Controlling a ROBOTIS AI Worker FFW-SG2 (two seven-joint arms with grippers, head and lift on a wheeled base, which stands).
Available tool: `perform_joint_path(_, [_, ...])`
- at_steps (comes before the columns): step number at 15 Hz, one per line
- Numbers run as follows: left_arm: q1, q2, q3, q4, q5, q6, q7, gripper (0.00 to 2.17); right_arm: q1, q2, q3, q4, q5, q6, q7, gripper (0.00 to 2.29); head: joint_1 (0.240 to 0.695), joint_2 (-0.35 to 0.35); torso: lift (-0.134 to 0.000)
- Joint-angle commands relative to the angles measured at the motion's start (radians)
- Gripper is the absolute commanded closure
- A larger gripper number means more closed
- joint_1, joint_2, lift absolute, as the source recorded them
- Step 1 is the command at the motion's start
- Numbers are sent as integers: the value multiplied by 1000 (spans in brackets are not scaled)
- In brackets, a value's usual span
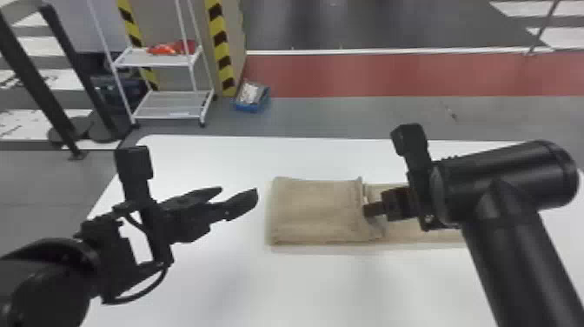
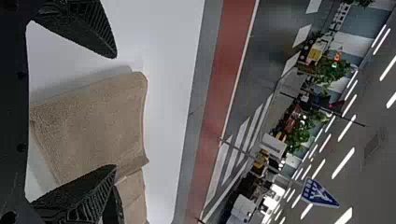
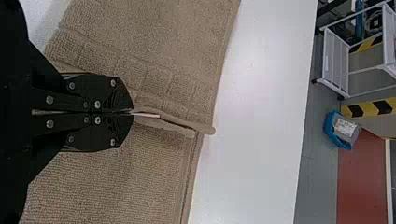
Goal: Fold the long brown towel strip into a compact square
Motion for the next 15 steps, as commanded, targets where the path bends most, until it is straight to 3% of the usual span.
perform_joint_path(1, [13, 2, 14, -8, 7, 0, 0, 36, 21, 1, 0, -30, -5, 13, -1, 1332, 695, 61, -124])
perform_joint_path(6, [13, 8, 15, -7, 8, 0, 1, 36, 97, 1, -39, -244, -34, 56, -4, 1332, 695, 75, -124])
perform_joint_path(9, [11, 11, 15, -5, 7, 0, 3, 36, 134, 1, -114, -343, -78, 62, -3, 1332, 695, 73, -124])
perform_joint_path(10, [11, 14, 14, -5, 4, 0, 6, 36, 139, -15, -143, -355, -81, 65, 0, 1332, 695, 70, -124])
perform_joint_path(13, [13, 14, 14, -5, -1, 0, 11, 36, 166, -86, -284, -384, -180, 62, 5, 1332, 695, 45, -124])
perform_joint_path(15, [11, 10, 8, -2, -16, 0, 15, 36, 211, -133, -379, -439, -244, 71, 11, 1369, 695, -11, -124])
